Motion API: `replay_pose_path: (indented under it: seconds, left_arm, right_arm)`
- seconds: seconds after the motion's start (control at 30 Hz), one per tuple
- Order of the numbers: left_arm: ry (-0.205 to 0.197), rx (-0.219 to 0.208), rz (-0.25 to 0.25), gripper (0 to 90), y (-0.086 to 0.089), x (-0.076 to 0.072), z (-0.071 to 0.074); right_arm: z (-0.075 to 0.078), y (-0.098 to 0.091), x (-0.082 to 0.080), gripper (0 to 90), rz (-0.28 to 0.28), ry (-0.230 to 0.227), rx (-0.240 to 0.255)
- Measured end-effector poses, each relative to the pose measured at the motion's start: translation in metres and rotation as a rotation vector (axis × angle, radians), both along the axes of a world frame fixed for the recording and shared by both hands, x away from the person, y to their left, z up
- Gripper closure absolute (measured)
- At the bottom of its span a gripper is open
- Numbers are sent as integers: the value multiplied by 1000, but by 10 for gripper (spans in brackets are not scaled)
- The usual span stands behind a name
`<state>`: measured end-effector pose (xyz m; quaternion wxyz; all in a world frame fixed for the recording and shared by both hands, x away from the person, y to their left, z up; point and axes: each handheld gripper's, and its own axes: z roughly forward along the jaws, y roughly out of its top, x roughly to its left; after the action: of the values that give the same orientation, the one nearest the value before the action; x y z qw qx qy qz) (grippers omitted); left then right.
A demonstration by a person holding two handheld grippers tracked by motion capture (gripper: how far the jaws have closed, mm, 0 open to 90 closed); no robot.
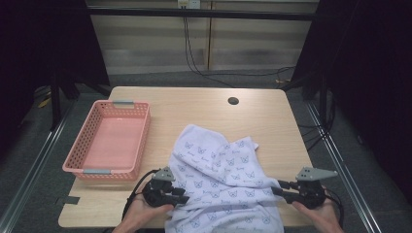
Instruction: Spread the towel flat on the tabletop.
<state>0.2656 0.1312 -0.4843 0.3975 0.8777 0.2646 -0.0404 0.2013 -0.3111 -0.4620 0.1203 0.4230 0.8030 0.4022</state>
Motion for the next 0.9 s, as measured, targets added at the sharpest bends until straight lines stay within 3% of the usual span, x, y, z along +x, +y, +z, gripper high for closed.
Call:
replay_pose_path:
  seconds: [0.13, 0.33, 0.43, 0.57, 0.7, 0.83, 0.9]
  left_arm:
    - [-45, -33, 39, 656, -4, 24, 6]
    - [-73, -89, 126, 648, -12, 60, 5]
    - [-80, -39, 150, 608, -15, 74, -3]
    - [-81, -47, 191, 586, -18, 87, -8]
    - [-78, -60, 223, 562, -22, 100, -12]
    - [-103, -6, 214, 548, -28, 99, -17]
    - [-136, 43, 197, 590, -30, 96, -16]
  right_arm:
    - [3, 6, 28, 605, -4, -25, 11]
    - [2, 16, 61, 581, -14, -43, 0]
    - [-8, 21, 82, 560, -23, -28, -33]
    - [-14, 28, 113, 525, -49, -32, -81]
    - [-18, 32, 148, 496, -100, -37, -55]
    - [-31, 43, 168, 490, -113, -11, -66]
    - [-37, 48, 172, 568, -119, 8, -82]
